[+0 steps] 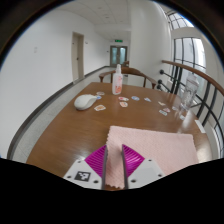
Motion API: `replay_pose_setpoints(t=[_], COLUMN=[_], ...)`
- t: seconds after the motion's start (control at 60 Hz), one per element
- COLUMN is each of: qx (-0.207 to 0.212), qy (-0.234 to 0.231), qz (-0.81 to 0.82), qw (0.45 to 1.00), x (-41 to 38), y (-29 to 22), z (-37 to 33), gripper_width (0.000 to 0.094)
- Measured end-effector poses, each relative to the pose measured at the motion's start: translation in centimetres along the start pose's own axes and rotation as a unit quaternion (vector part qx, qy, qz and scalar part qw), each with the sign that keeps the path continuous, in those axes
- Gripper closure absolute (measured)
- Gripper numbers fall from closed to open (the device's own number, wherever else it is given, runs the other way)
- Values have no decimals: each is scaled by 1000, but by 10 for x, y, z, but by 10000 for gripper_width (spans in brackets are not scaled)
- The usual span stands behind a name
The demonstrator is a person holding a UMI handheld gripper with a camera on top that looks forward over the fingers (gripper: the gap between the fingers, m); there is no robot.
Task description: Fold towel
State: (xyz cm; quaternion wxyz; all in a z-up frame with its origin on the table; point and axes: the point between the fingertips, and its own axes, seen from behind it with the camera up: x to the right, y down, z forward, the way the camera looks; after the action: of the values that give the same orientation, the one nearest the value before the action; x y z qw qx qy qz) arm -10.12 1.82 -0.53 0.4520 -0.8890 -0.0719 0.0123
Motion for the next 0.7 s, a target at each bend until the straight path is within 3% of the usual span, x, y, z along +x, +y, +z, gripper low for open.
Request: replay_pose_setpoints(t=[0.067,0.1,0.117,0.15,0.233,0.3,0.4,0.467,0.583,0.7], qx=[8,9,9,10,16,46,103,118,112,58], qy=[-16,-14,-12,-11,-19,-31,-10,6,63,91], qz=[3,5,5,6,26,49,69,87,95,109], qw=[1000,1000,1000,1000,999,997,992,989,987,988], x=[-9,-8,-7,-7,-8,-5,35,71,147,198], y=[0,-1,-1,-1,-6,-25,-64,-77,-66,-27], z=[2,2,4,3,2,-12,-45,-63,-68,-49], gripper_width=[875,835,906,928,932,932,930,924,907,898])
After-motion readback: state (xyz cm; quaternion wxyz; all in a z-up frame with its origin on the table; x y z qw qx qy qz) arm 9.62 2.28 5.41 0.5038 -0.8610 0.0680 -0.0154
